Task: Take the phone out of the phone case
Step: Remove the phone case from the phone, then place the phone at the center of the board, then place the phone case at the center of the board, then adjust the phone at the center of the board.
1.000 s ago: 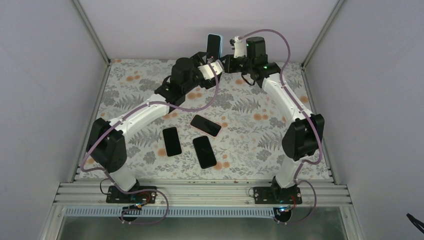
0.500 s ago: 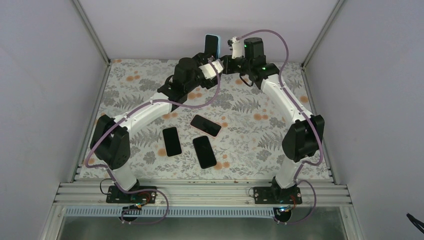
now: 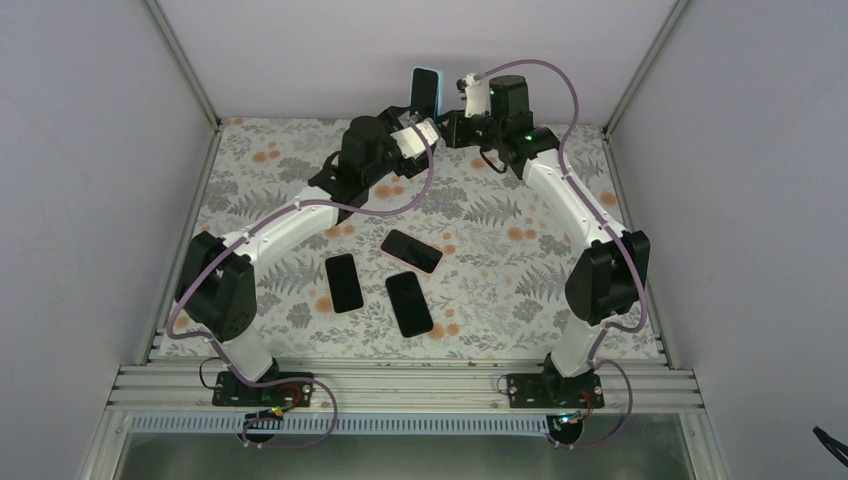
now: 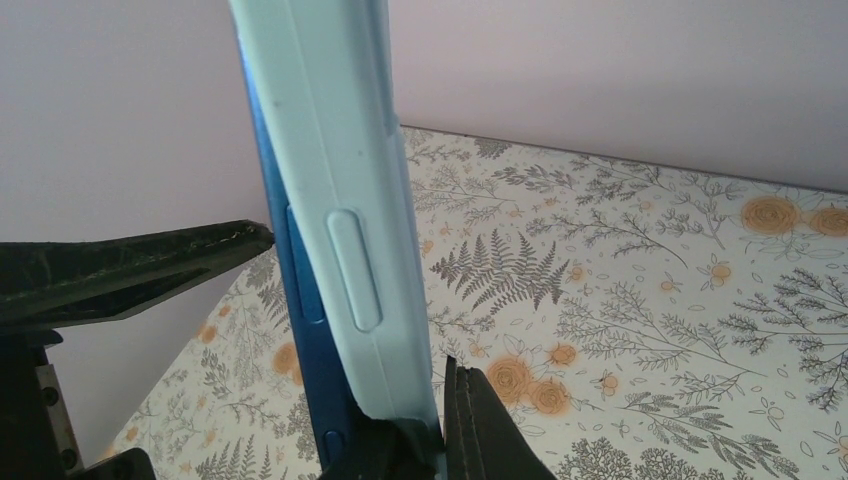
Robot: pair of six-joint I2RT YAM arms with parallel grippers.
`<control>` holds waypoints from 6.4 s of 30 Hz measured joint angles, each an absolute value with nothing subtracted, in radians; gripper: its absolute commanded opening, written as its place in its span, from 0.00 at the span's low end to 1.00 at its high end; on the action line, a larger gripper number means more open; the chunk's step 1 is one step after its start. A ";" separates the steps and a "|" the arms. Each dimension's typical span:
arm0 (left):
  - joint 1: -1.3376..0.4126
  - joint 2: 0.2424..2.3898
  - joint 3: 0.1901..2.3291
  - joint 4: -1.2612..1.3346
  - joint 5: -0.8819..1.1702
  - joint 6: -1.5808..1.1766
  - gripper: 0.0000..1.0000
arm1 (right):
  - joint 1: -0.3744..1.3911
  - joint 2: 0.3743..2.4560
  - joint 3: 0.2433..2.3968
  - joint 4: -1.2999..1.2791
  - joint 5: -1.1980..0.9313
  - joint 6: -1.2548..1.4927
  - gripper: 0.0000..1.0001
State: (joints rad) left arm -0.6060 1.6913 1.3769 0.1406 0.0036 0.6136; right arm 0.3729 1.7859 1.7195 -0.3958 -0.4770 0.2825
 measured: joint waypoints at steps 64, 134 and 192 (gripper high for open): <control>-0.639 1.188 1.018 0.520 -0.484 1.155 0.02 | 0.197 1.866 1.669 -0.733 0.213 -0.307 0.03; -0.194 1.781 1.460 -0.619 0.406 0.511 1.00 | 0.610 1.708 1.250 -0.705 -0.006 -0.384 1.00; -0.229 1.914 1.369 -0.464 0.175 0.512 1.00 | 0.637 2.264 1.658 -0.297 0.435 -0.529 1.00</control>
